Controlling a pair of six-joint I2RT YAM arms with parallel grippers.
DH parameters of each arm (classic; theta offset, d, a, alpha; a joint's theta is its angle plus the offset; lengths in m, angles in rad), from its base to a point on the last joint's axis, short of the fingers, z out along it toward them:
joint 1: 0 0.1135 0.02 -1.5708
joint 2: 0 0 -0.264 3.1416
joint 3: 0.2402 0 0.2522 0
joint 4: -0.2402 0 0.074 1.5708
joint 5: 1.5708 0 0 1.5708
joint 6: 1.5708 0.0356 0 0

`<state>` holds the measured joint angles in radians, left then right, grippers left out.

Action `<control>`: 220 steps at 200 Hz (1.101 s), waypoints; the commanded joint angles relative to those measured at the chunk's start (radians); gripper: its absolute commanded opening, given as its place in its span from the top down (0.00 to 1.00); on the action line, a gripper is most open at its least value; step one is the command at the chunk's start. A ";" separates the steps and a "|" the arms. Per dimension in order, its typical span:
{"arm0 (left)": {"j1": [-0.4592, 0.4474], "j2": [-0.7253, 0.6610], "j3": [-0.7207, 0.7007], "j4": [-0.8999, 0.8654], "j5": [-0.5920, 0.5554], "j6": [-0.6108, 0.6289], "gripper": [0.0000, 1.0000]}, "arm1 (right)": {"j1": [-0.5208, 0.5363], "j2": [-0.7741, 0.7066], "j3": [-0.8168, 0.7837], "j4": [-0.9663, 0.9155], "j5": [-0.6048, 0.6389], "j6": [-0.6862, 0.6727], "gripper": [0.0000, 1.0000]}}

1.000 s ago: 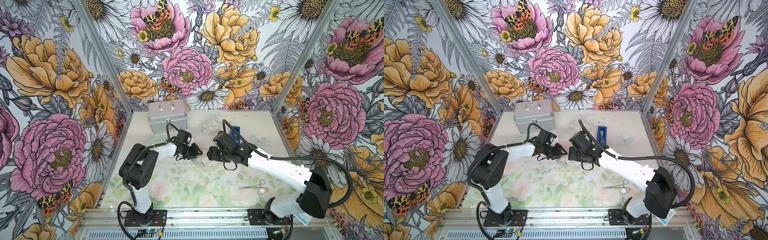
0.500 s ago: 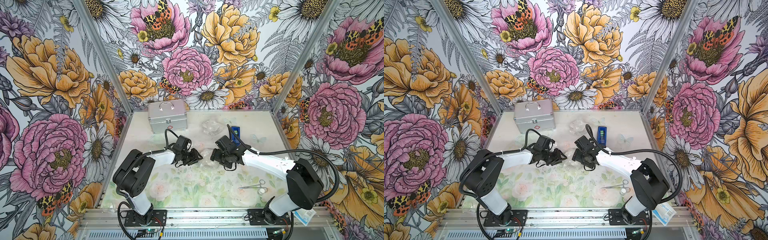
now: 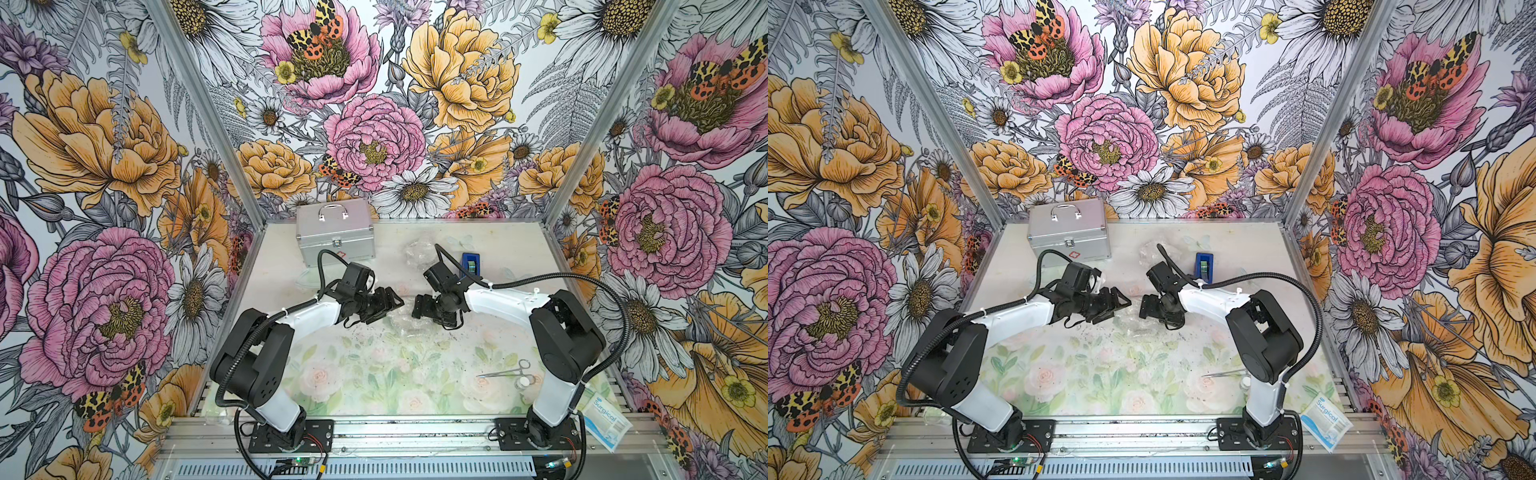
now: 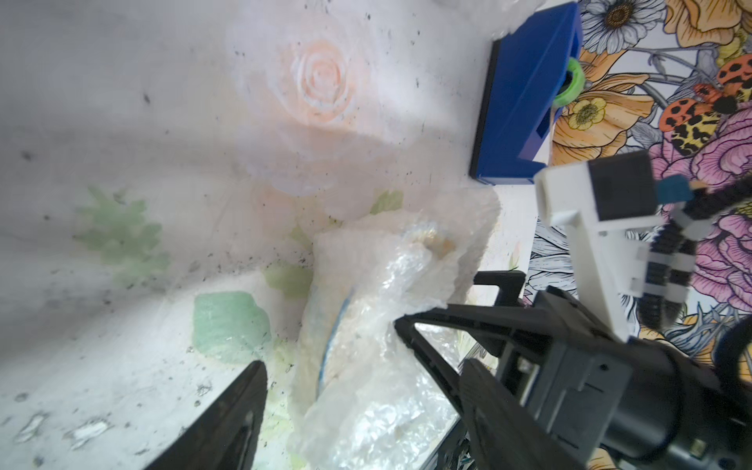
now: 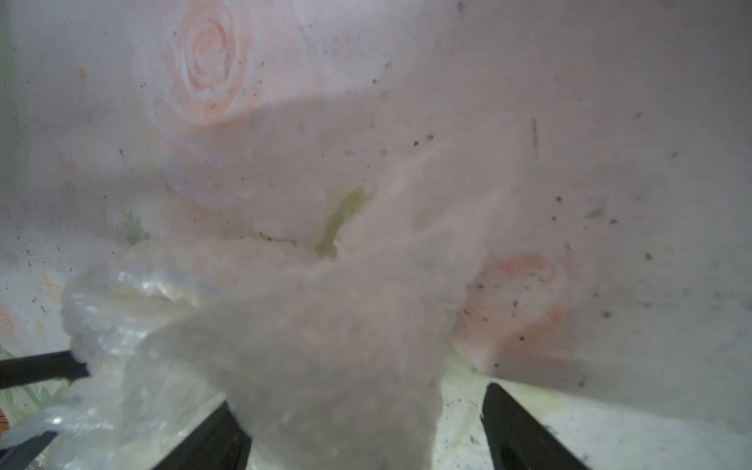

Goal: Wrap bowls in bubble wrap
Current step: Wrap the bowl in bubble wrap.

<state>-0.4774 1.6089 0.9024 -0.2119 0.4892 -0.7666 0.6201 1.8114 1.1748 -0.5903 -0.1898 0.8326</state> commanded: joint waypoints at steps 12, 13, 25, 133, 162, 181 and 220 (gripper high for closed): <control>0.013 0.045 0.014 -0.034 0.079 0.059 0.32 | -0.016 0.018 0.029 -0.036 -0.005 -0.075 0.14; 0.014 0.046 0.013 -0.034 0.080 0.058 0.32 | -0.017 0.017 0.029 -0.037 -0.005 -0.075 0.14; 0.030 0.049 -0.012 -0.021 0.097 0.049 0.37 | -0.022 0.016 0.032 -0.039 -0.002 -0.079 0.15; 0.025 0.123 -0.046 0.139 0.212 -0.017 0.58 | -0.031 0.037 0.065 -0.046 -0.010 -0.108 0.23; 0.030 0.120 -0.051 0.123 0.197 -0.014 0.79 | -0.040 0.031 0.066 -0.046 -0.004 -0.115 0.28; 0.022 0.113 -0.047 0.121 0.191 -0.020 0.85 | -0.060 -0.010 0.069 -0.045 -0.005 -0.142 0.29; -0.026 0.123 -0.013 0.107 0.153 -0.017 0.88 | -0.165 -0.173 0.074 -0.046 -0.044 -0.212 0.26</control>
<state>-0.4759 1.7283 0.8612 -0.1154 0.6601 -0.7864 0.5266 1.7645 1.2167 -0.6373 -0.2169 0.6788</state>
